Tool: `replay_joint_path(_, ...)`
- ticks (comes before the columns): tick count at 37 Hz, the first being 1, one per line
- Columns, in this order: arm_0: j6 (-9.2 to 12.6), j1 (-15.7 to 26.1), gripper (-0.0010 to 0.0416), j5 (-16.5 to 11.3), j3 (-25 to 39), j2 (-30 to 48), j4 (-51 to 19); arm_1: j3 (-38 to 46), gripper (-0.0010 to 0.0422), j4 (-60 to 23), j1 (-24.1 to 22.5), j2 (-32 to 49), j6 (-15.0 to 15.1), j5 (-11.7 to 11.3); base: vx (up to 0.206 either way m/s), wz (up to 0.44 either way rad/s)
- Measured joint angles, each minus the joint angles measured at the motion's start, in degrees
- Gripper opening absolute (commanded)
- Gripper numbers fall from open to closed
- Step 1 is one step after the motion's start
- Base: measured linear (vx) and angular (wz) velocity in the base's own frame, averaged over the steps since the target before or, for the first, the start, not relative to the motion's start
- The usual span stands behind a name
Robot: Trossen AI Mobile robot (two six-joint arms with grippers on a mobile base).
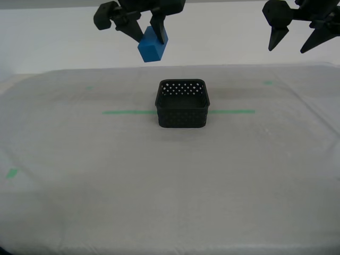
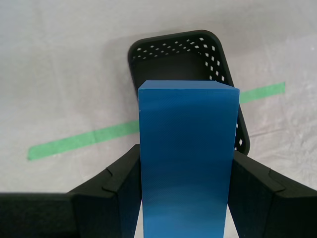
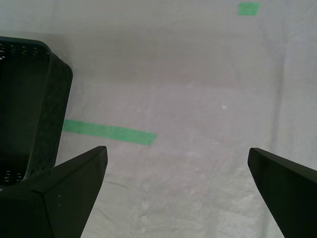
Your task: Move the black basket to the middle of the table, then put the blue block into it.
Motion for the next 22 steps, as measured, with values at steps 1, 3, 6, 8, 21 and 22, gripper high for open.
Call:
replay_joint_path(1,0.00,0.00,0.0398,0.00,0.00,0.00,0.00,0.90,-0.0001,-0.13,-0.09,1.05,-0.07,-0.02,0.000,0.000)
replay_joint_path(3,0.00,0.00,0.0399,0.00,0.00,0.00,0.02,2.62,-0.0001,-0.83,-0.24,3.06,-0.28,-0.04,0.000,0.000)
replay_joint_path(6,0.00,0.04,0.0398,0.00,0.00,0.00,0.02,5.25,-0.0001,-1.90,-0.44,5.99,-0.52,-0.09,0.000,0.000)
replay_joint_path(8,0.00,0.07,0.0399,0.00,0.00,0.00,0.00,6.95,-0.0001,-2.36,-0.68,7.82,-1.05,-0.13,0.000,0.000)
replay_joint_path(21,0.00,0.00,0.0398,0.00,0.00,0.00,0.00,14.91,-0.0001,-4.13,-2.80,16.72,-3.50,-0.09,0.000,0.000)
replay_joint_path(22,0.00,0.00,0.0399,0.00,0.00,0.00,0.00,15.23,-0.0001,-4.11,-2.99,17.22,-3.67,-0.20,0.000,0.000)
